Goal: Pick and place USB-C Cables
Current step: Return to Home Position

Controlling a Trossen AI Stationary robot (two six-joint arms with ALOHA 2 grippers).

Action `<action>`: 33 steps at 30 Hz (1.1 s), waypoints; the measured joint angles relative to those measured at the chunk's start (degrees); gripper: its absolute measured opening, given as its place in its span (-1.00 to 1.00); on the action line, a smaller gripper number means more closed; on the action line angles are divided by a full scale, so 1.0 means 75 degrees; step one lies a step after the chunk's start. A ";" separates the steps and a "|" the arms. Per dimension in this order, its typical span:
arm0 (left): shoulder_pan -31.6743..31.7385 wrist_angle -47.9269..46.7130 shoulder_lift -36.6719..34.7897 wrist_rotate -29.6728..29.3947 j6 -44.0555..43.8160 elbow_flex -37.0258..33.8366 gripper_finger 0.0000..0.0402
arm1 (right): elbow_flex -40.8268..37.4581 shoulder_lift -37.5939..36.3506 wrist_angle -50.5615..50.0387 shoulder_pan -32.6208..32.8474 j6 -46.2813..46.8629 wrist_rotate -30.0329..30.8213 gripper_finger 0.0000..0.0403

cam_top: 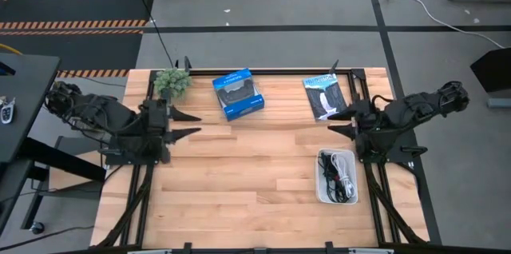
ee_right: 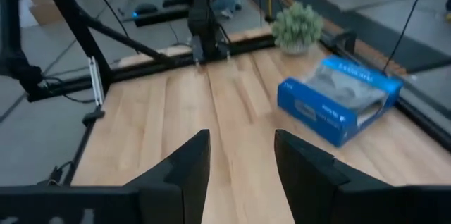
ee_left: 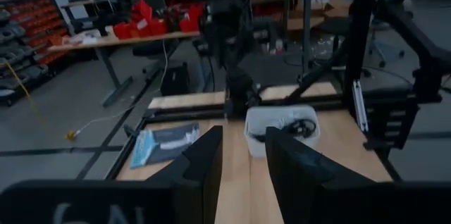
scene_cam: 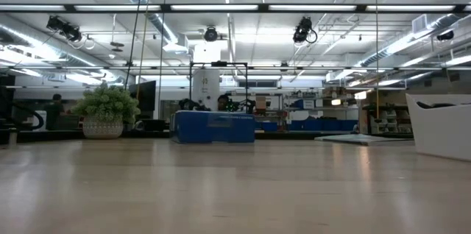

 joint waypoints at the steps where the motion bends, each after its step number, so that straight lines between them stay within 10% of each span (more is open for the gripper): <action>1: 0.0000 -0.0207 -0.0087 -0.0001 -0.0057 0.0000 -0.42 | -0.0004 -0.0029 0.0091 0.0000 -0.0077 0.0000 -0.18; 13: -0.0047 -0.0026 -0.0160 0.0028 -0.0785 -0.1642 -0.42 | -0.1990 -0.0409 0.3199 0.0003 -0.1457 -0.0672 -0.18; 29: 0.0524 0.5208 -0.2123 -0.0091 0.0896 -0.5545 -0.42 | -0.3316 -0.1113 0.5609 0.0003 -0.2820 -0.0239 -0.18; 33: 0.0692 0.5265 -0.2420 -0.1150 0.0976 -0.5779 -0.42 | -0.3322 -0.1090 0.5492 0.0003 -0.3264 -0.0237 -0.18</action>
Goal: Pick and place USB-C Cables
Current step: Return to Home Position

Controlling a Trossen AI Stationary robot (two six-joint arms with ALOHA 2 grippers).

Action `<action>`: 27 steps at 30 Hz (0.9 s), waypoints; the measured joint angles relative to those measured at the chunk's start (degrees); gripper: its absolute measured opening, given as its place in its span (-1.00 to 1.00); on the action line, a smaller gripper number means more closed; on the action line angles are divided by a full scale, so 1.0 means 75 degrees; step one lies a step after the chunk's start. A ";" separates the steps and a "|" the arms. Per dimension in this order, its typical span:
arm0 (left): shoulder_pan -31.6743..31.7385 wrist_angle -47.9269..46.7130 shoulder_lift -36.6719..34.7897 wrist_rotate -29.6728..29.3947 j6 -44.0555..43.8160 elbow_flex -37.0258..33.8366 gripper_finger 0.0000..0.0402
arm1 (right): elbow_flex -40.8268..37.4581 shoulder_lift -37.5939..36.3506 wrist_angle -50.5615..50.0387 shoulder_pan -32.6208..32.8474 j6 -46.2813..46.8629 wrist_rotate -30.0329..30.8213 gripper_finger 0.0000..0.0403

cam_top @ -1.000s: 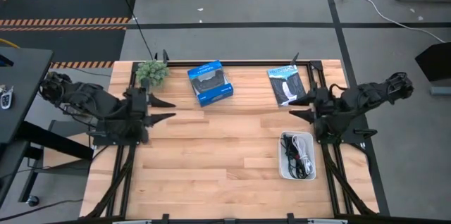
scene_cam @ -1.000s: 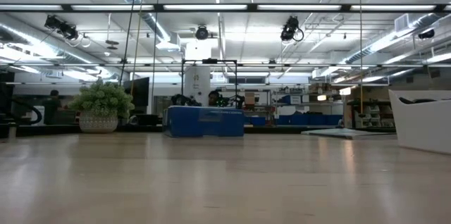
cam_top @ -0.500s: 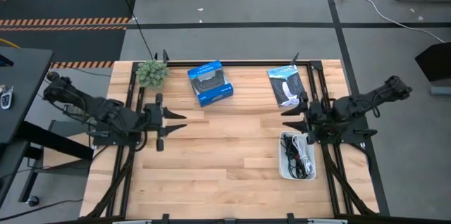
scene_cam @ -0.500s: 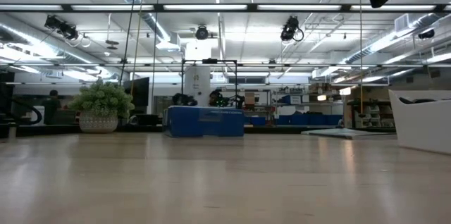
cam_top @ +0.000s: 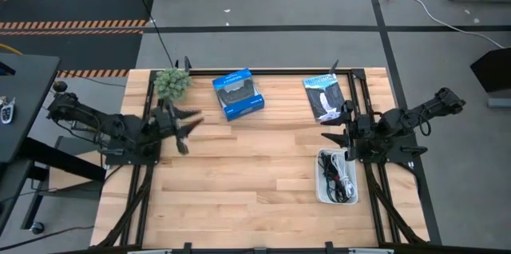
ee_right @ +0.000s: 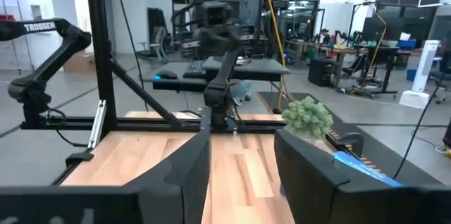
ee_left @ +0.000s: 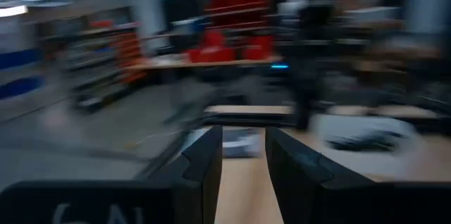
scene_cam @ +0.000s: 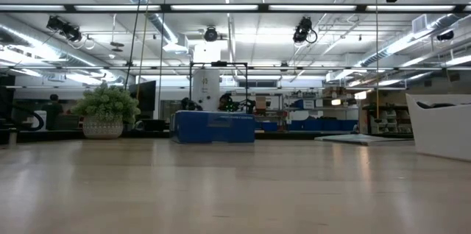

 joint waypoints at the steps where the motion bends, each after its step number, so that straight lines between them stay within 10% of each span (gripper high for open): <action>1: 0.0027 -0.0086 -0.0078 -0.0431 -0.0088 0.0009 -0.42 | 0.0000 -0.0004 0.0005 0.0000 -0.0007 0.0001 -0.18; 12: -0.0041 -0.1210 -0.0239 -0.1016 -0.0854 -0.0054 -0.42 | 0.0000 -0.0105 -0.0784 -0.0002 0.0864 0.0987 -0.18; 27: 0.1206 0.1745 -0.1284 -0.0952 -0.0779 -0.2459 -0.42 | -0.0441 -0.1458 -0.1232 -0.0004 0.0997 0.0193 -0.18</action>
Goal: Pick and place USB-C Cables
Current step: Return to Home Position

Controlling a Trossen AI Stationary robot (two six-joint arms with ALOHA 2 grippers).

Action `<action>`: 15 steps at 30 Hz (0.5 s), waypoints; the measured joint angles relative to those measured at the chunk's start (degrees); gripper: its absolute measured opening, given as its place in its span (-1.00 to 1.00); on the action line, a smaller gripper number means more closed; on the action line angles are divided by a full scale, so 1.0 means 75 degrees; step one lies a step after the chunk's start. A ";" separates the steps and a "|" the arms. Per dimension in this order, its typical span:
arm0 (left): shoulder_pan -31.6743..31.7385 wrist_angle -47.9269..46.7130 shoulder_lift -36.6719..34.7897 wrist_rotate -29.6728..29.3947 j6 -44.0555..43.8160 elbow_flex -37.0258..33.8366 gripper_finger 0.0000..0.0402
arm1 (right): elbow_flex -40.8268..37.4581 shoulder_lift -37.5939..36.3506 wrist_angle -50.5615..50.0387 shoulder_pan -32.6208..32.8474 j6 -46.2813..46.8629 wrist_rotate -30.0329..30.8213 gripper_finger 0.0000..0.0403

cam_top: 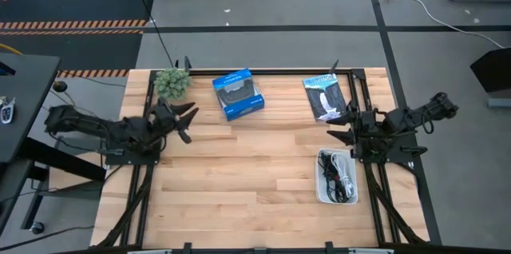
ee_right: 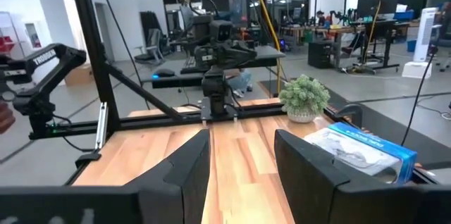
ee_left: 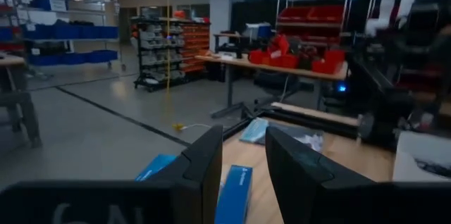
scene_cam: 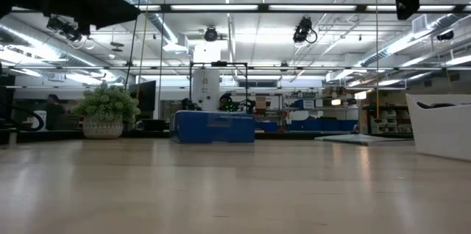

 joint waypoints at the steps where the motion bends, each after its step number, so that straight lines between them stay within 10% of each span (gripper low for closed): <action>1: 0.0128 -0.0021 -0.0125 0.0118 -0.0069 -0.0072 -0.42 | -0.0078 -0.0112 0.0017 -0.0021 -0.0002 0.0000 -0.18; 15: 0.1276 -0.1372 -0.1594 0.1041 -0.0980 -0.0181 -0.42 | -0.0789 -0.1670 -0.0194 -0.0334 -0.0108 -0.0110 -0.18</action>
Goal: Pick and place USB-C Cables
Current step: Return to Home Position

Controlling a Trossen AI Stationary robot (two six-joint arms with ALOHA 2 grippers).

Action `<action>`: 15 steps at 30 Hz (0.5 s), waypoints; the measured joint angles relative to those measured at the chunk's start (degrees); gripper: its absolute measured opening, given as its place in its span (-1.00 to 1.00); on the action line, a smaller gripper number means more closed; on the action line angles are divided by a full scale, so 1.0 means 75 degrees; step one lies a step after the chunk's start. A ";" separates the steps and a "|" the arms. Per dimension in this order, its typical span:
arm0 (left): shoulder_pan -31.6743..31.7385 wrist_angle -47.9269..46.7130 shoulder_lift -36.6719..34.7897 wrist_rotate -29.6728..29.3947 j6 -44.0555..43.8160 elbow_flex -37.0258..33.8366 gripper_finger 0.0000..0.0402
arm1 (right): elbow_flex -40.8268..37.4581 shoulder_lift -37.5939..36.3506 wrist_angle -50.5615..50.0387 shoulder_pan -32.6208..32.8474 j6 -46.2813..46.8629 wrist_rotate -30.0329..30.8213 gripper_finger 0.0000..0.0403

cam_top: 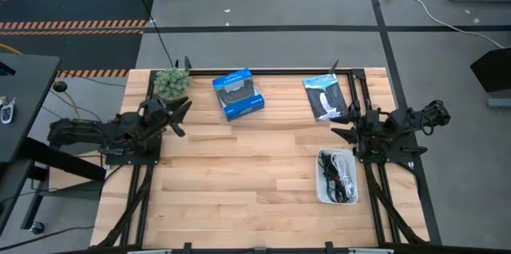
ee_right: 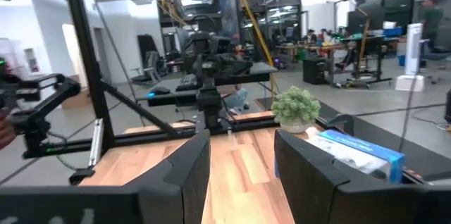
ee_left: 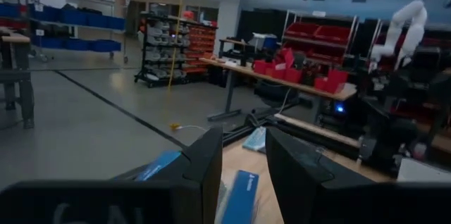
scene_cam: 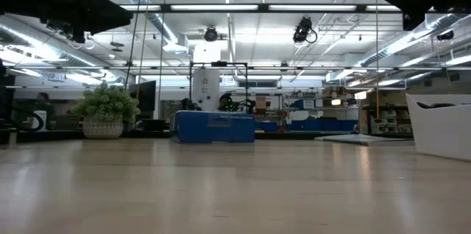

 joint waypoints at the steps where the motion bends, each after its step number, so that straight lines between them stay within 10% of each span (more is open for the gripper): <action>1: 0.0024 -0.0089 -0.0149 0.0001 -0.0022 0.0002 -0.42 | 0.0007 0.0010 -0.0012 0.0000 -0.0022 -0.0087 -0.18; 15: 0.0004 -0.2533 -0.1719 0.1047 0.0246 0.0420 -0.42 | 0.0018 0.0013 -0.0074 -0.0003 0.0022 -0.0298 -0.18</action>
